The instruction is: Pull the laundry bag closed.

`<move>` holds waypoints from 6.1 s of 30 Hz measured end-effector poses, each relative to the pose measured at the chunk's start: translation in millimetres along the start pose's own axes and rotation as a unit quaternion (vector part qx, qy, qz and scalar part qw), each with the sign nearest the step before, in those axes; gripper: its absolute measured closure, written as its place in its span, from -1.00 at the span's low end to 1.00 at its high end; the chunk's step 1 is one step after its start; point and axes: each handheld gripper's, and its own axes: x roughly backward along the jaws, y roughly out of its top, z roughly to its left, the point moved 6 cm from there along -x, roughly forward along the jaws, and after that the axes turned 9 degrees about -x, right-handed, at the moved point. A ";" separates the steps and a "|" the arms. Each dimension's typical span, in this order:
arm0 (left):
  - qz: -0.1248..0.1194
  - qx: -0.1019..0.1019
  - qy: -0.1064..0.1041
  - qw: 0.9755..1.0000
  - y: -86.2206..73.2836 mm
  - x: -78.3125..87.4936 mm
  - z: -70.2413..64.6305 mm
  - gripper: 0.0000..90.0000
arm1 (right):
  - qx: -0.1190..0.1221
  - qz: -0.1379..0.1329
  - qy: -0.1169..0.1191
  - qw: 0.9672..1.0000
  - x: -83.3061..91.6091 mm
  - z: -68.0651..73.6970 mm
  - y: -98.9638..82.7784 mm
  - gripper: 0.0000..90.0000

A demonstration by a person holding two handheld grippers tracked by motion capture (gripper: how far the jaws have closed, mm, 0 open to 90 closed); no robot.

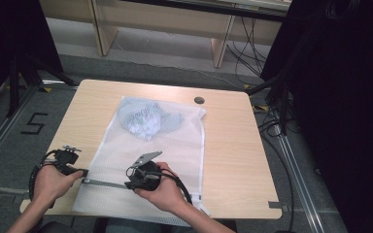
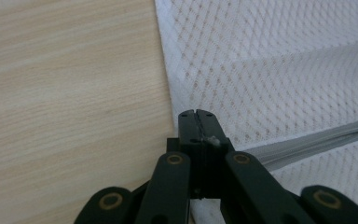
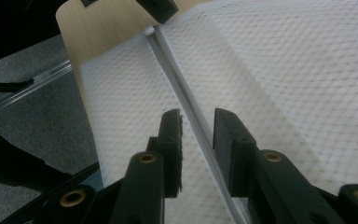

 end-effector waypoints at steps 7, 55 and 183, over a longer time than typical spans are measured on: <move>0.017 0.003 -0.006 1.000 -4.7 -5.1 1.5 0.99 | -0.011 0.006 0.017 1.000 -15.0 8.9 4.3 0.62; 0.046 0.022 -0.028 0.998 -5.5 -5.9 4.9 0.99 | -0.069 0.046 0.085 0.993 -106.5 39.0 53.0 0.66; 0.045 -0.009 -0.013 0.999 -6.5 -6.2 -0.1 0.99 | -0.056 0.042 0.008 0.997 -70.9 30.4 35.3 0.93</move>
